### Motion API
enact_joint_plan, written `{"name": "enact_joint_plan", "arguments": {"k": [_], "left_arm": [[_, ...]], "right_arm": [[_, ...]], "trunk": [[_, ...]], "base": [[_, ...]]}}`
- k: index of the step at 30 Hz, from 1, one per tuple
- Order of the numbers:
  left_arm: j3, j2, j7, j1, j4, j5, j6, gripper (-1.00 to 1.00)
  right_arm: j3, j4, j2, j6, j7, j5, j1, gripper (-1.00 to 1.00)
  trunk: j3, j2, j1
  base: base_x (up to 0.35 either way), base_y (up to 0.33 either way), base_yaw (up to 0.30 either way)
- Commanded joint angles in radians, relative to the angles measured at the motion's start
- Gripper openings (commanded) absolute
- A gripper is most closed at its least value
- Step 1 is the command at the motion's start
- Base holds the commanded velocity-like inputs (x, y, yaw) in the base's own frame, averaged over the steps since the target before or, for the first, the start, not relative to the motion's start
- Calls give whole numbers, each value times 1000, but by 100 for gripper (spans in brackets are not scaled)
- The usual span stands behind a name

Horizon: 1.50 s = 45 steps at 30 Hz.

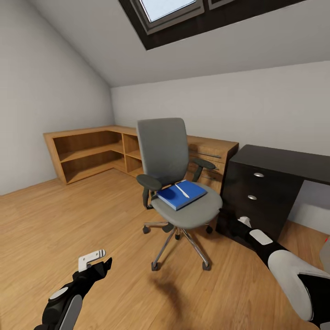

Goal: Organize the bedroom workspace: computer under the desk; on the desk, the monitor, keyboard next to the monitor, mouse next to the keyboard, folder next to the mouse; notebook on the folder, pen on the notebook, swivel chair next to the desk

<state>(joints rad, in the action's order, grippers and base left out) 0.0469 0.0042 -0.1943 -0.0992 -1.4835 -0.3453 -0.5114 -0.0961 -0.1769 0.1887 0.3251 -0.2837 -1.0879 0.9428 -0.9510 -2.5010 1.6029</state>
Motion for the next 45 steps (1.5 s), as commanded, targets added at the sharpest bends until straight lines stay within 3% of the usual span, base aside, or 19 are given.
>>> {"name": "enact_joint_plan", "arguments": {"k": [1,16,30,45], "left_arm": [[-1,0,-8,0,-1,-11,-4,100],[-1,0,-8,0,-1,-11,-4,100],[4,-4,-13,0,-12,-15,-1,100],[4,-6,-14,0,-14,-15,-1,100]], "right_arm": [[-8,0,0,7,-2,1,1,100],[-7,12,-3,6,-3,-1,0,100],[-7,15,-3,3,-5,-1,0,100],[-7,16,-5,1,-6,-1,-1,100]], "trunk": [[-1,0,0],[-1,0,0],[-1,0,0],[-59,-4,7]], "base": [[0,0,0],[231,0,0],[32,0,0],[0,0,0]]}}
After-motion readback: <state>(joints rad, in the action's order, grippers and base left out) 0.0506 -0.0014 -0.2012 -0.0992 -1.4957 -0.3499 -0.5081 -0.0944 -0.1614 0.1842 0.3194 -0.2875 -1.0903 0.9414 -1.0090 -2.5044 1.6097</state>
